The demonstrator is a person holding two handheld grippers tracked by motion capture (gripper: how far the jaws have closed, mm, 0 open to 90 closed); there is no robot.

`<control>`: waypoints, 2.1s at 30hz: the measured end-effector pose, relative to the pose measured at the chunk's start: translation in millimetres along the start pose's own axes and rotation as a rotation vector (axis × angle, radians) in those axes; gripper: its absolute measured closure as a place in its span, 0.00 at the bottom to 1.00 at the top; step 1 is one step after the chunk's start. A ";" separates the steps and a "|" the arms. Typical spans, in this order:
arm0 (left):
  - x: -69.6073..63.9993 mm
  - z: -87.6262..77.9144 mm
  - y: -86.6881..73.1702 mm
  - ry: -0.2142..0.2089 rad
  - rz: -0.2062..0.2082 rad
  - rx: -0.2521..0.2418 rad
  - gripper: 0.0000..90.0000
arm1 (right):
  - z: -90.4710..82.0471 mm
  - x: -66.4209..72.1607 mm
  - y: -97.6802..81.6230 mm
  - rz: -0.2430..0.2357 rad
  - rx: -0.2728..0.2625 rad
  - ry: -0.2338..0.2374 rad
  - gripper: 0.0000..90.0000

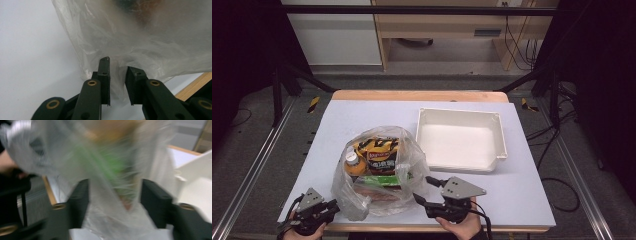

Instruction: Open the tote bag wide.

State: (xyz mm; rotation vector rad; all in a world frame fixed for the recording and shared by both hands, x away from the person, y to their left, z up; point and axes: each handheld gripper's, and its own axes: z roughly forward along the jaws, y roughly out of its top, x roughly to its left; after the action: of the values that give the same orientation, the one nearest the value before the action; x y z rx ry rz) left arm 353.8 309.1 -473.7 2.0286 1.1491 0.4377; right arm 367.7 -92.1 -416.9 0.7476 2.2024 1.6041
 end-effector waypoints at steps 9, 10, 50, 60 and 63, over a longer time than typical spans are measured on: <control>1.9 -25.7 7.0 0.009 -0.018 -0.203 0.49 | 14.8 -4.5 -0.1 0.020 0.054 0.026 1.00; 1.3 -30.0 8.9 0.010 -0.023 -0.231 0.45 | 14.5 -5.0 0.5 0.025 0.054 0.025 1.00; -16.1 -35.7 28.4 0.018 -0.030 -0.134 1.00 | -2.2 -6.3 -18.9 0.127 0.125 0.024 1.00; -5.6 -1.7 5.0 -0.004 -0.066 0.023 1.00 | 16.0 -16.2 -38.9 0.199 0.229 -0.025 1.00; -4.1 2.8 3.1 -0.011 -0.065 0.042 1.00 | 21.1 -18.6 -41.5 0.200 0.246 -0.048 1.00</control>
State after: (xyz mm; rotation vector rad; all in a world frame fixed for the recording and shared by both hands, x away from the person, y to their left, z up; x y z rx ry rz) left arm 355.1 303.5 -472.9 2.0213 1.2232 0.3729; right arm 384.7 -96.1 -463.9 1.0949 2.3811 1.3970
